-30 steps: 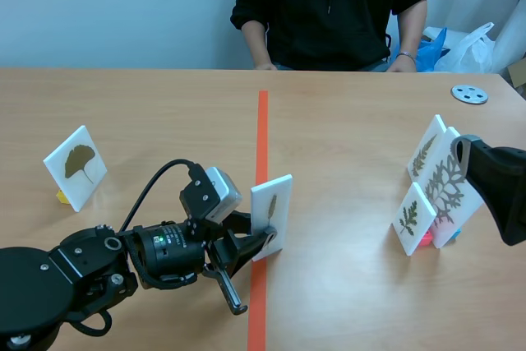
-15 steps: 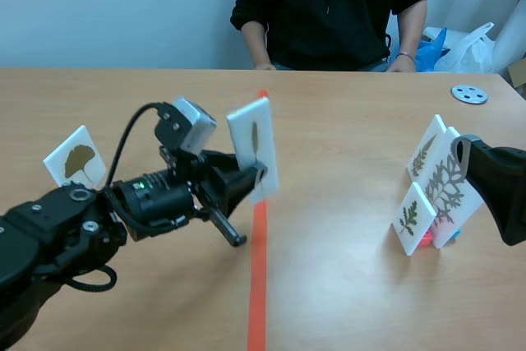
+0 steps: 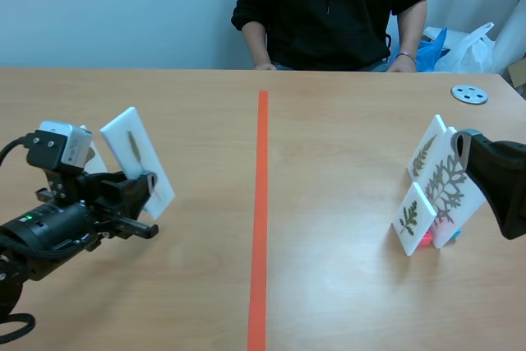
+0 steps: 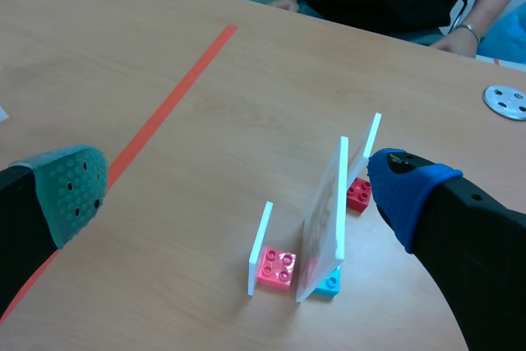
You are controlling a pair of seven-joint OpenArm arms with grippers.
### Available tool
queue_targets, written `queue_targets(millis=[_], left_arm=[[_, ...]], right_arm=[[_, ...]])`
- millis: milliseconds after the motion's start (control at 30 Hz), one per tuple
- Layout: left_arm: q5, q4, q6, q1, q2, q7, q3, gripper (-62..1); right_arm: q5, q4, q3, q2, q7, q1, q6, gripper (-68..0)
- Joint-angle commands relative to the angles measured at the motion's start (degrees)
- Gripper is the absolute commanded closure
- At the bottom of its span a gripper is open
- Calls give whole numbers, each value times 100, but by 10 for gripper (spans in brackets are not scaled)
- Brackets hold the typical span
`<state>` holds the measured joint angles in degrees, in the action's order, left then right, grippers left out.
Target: Sort the leaf by its shape. The table is split by an orange tape line. A compound leaf with several leaflets goes to the left side, a simple leaf with one blade goes to the right side. Return to the home posture when a red brick is placed on the table.
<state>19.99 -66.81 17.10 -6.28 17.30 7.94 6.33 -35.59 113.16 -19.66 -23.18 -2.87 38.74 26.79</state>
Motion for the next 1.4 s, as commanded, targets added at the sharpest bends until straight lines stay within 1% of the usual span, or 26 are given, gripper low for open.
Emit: queue_targets(millis=[0,133,267,400,467,600,700,900,1000,1100,1200,1300,1367], left_arm=[[42,-72,-144,76,2,120,-85,-59],[39,-61,-544,72,-13,116,-317,-59],[39,-9,-804,42,-13,101,-389,-59],[39,219,-1060,44,-31,111,-389,-59],[39,367,-1075,46,-31,175,-389,-59],[39,627,-1394,55,-46,369,-402,-59],[42,787,-1405,63,-46,568,-457,-59],[48,949,-1464,76,-46,767,-540,-60],[225,960,-1464,76,-48,774,-579,-63],[260,960,-1482,76,-59,831,-616,-93],[260,960,-1528,74,-92,839,-680,-98],[258,960,-1574,74,-107,857,-715,-144],[258,960,-1574,74,-107,859,-715,-163]], right_arm=[[-85,87,-70,0,107,-68,-17,-679],[-85,87,-70,0,107,-68,-17,-679],[-85,87,-70,0,107,-66,-17,-679],[-85,87,-70,0,107,-66,-17,-679],[-85,87,-70,0,107,-66,-17,-679],[-85,87,-70,0,107,-66,-17,-679],[-85,87,-70,0,107,-66,-17,-679],[-85,87,-70,0,109,-66,-17,-679],[-87,87,-70,0,107,-66,-17,-679],[-87,87,-70,2,107,-66,-15,-679],[-87,87,-70,2,107,-66,-15,-679],[-87,87,-70,2,107,-66,-15,-679],[-87,87,-70,2,107,-66,-15,-679]])
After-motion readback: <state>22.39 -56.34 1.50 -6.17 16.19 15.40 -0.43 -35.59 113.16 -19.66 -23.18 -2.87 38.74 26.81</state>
